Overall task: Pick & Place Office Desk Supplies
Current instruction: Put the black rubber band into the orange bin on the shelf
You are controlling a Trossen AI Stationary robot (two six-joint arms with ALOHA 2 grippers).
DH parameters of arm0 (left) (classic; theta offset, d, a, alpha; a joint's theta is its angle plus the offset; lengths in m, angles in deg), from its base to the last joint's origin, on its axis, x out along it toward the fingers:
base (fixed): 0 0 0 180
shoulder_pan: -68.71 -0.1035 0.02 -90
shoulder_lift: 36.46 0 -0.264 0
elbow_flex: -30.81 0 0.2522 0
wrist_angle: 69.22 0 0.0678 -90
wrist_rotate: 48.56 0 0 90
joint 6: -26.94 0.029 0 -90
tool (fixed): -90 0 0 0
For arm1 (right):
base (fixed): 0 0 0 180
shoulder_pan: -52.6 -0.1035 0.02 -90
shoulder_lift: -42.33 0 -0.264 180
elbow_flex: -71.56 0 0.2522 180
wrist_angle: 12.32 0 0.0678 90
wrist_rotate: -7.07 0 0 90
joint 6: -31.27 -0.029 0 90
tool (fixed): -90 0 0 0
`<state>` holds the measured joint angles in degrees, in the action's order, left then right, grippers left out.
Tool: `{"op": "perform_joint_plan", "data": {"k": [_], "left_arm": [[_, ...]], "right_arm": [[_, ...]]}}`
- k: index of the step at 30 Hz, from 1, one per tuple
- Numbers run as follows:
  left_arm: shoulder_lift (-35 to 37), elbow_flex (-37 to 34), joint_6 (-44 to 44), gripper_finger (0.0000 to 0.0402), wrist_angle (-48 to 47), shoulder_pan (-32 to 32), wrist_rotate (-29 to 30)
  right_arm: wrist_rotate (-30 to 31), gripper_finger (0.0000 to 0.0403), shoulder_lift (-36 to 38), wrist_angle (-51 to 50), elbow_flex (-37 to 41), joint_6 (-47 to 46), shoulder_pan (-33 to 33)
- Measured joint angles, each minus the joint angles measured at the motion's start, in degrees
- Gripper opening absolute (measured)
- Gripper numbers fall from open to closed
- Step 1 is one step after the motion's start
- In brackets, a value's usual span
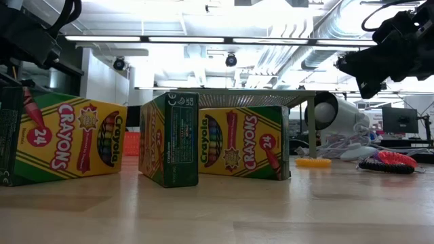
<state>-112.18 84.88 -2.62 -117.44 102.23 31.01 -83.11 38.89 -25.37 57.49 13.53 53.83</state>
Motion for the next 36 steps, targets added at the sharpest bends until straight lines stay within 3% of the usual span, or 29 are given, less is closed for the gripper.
{"op": "perform_joint_plan", "data": {"k": [12, 19, 26, 36], "left_arm": [[4.98, 0.0, 0.05, 0.0003, -0.05, -1.57, 0.07], [14.87, 0.0, 2.39, 0.0002, 0.37, -7.22, 0.58], [24.88, 0.02, 5.58, 0.0002, -0.33, -11.14, 7.7], [26.14, 0.01, 5.71, 0.0002, -1.85, -12.15, 10.05]], "right_arm": [[0.01, 0.009, -0.01, 0.01, 0.0, 0.0, 0.0], [0.01, 0.009, 0.0, 0.0, 0.01, 0.0, 0.0], [0.01, 0.009, -0.02, 0.0, 0.01, 0.0, 0.0], [-0.01, 0.009, -0.02, 0.01, 0.0, 0.0, 0.0]]}}
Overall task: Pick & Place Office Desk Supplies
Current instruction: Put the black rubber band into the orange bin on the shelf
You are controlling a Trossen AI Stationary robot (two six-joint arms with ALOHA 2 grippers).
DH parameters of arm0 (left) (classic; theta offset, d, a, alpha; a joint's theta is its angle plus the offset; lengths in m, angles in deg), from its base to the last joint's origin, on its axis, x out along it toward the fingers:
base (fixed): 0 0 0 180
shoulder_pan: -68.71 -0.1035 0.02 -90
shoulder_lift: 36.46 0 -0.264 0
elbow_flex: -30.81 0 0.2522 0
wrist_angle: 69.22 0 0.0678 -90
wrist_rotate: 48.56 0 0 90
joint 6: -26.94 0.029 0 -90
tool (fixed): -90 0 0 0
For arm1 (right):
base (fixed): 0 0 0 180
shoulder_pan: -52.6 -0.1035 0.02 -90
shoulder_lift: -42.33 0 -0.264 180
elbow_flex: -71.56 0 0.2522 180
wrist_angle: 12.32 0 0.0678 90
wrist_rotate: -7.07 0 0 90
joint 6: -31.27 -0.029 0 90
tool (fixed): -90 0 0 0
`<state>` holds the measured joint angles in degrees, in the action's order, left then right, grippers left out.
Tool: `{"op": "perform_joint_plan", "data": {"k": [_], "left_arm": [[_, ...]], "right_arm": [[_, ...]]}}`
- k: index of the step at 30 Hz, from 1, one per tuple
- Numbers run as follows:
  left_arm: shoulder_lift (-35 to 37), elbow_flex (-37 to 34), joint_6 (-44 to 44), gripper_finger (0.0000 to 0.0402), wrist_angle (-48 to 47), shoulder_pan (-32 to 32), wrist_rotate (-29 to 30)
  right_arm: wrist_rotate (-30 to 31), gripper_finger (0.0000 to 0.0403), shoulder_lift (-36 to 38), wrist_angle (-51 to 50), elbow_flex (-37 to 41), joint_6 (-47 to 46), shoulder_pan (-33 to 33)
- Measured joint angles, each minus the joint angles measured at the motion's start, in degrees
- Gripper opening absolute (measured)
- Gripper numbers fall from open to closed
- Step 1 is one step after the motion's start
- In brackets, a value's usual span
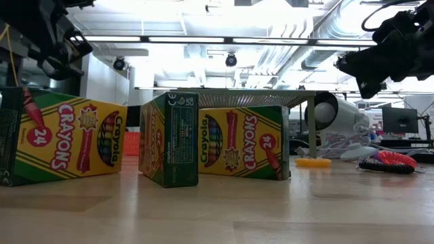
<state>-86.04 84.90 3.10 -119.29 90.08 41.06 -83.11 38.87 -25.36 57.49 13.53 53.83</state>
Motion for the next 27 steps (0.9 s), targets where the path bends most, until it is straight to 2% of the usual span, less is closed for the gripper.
{"op": "perform_joint_plan", "data": {"k": [4, 11, 19, 27], "left_arm": [[0.0, 0.01, -2.73, 0.0002, -1.5, 0.0, 2.33], [0.0, 0.01, -19.26, 0.0002, -5.73, -1.72, 9.29], [0.0, 0.01, -27.33, 0.0002, -10.55, -8.22, 15.89], [0.0, 0.01, -34.78, 0.0002, -21.43, -18.25, 16.67]], "right_arm": [[0.01, 0.009, 0.01, 0.01, 0.01, 0.0, 0.0], [0.01, 0.009, 0.0, 0.0, 0.0, 0.0, 0.0], [0.0, 0.009, 0.0, -0.01, 0.01, 0.0, 0.0], [0.0, 0.009, 0.01, 0.0, 0.0, 0.0, 0.0]]}}
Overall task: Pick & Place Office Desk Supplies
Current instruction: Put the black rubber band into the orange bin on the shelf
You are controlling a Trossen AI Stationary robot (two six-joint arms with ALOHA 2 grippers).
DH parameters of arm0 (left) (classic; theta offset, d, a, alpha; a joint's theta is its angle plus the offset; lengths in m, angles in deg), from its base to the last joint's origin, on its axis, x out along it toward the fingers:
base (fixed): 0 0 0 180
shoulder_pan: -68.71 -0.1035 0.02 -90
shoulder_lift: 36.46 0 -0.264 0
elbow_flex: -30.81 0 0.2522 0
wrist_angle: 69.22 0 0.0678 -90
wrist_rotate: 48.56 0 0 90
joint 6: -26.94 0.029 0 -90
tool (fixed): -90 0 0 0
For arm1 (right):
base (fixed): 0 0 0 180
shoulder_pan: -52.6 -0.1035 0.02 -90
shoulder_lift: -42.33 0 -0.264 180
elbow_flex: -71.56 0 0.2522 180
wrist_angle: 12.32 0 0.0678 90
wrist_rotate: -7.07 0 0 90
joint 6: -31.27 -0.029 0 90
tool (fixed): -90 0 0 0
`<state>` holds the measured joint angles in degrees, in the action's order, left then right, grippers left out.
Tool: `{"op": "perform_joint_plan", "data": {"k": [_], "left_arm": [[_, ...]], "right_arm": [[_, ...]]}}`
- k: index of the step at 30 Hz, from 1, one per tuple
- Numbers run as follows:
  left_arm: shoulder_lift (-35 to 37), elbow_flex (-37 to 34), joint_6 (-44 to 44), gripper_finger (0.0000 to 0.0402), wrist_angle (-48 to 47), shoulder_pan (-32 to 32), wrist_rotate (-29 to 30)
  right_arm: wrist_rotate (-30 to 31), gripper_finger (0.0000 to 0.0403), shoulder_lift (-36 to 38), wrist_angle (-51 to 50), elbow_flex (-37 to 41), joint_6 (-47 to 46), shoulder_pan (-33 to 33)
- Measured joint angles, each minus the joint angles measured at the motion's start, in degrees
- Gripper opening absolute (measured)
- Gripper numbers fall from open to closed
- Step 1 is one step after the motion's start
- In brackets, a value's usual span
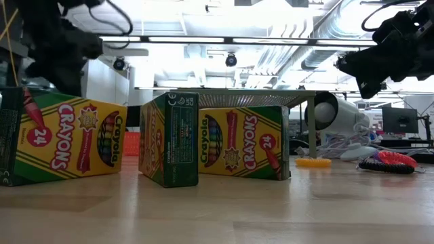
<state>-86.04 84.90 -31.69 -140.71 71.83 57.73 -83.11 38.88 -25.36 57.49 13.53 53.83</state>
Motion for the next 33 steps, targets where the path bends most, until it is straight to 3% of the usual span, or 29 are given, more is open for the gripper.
{"op": "perform_joint_plan", "data": {"k": [11, 23, 33], "left_arm": [[-4.39, 0.0, -4.17, 0.0002, -4.01, -1.73, -2.88], [-12.17, 0.0, 1.25, 0.0002, -3.26, -1.71, -5.68], [-12.68, 0.0, 5.09, 0.0021, -3.08, -1.71, -4.97]], "right_arm": [[0.02, 0.009, 0.01, 0.01, 0.01, 0.0, 0.0], [0.0, 0.009, 0.01, 0.01, 0.01, 0.0, 0.0], [0.0, 0.009, 0.01, 0.01, 0.0, 0.0, 0.0]]}}
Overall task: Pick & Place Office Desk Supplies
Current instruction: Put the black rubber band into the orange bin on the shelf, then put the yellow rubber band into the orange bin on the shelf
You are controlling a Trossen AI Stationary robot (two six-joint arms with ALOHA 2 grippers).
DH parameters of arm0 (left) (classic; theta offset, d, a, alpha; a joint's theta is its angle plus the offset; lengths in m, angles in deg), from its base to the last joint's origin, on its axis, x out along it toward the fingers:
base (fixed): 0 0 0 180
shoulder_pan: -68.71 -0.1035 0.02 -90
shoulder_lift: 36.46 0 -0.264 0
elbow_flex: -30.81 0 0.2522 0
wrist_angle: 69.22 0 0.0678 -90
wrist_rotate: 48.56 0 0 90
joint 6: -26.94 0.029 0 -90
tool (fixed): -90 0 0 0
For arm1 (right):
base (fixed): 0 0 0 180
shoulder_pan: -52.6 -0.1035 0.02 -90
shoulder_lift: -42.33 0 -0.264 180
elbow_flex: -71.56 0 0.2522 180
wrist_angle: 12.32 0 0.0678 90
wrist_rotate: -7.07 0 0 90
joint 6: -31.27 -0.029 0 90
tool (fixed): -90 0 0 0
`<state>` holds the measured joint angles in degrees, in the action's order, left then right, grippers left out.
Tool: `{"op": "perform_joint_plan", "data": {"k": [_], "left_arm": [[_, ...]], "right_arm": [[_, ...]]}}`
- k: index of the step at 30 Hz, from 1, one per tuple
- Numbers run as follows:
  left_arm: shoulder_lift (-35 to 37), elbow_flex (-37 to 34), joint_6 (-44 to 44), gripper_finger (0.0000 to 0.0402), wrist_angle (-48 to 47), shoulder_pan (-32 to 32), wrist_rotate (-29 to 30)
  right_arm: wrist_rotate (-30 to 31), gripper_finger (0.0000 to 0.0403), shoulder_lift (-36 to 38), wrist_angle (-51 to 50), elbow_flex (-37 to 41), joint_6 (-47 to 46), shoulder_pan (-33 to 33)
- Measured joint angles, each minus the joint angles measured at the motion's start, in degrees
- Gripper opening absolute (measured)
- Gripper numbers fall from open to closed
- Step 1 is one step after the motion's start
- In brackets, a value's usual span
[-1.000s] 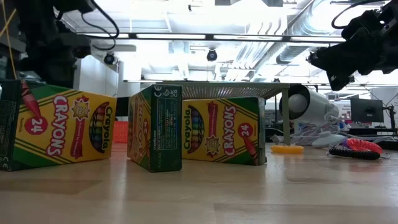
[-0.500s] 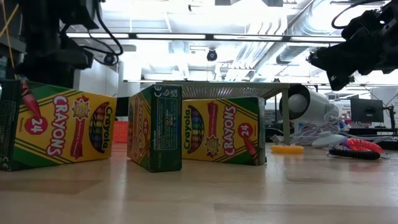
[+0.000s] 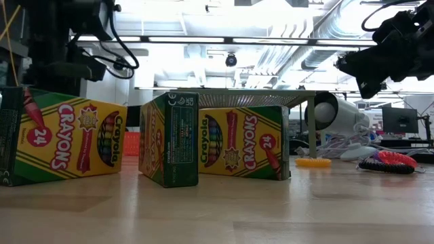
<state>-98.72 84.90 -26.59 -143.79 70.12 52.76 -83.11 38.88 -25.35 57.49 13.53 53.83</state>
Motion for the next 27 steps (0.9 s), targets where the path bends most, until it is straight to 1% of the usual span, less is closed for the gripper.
{"op": "perform_joint_plan", "data": {"k": [12, 22, 27], "left_arm": [[0.0, 0.0, 0.15, 0.0078, -0.01, 0.0, 0.1], [0.31, 0.06, 0.1, 0.0083, -0.06, -0.01, -0.07], [5.16, 1.83, 3.1, 0.0083, 0.07, -0.17, -0.52]], "right_arm": [[0.0, 0.009, 0.01, -0.01, 0.01, 0.0, 0.0], [0.0, 0.009, -0.01, -0.01, -0.01, 0.0, 0.0], [0.0, 0.009, 0.0, 0.0, -0.01, 0.0, 0.0]]}}
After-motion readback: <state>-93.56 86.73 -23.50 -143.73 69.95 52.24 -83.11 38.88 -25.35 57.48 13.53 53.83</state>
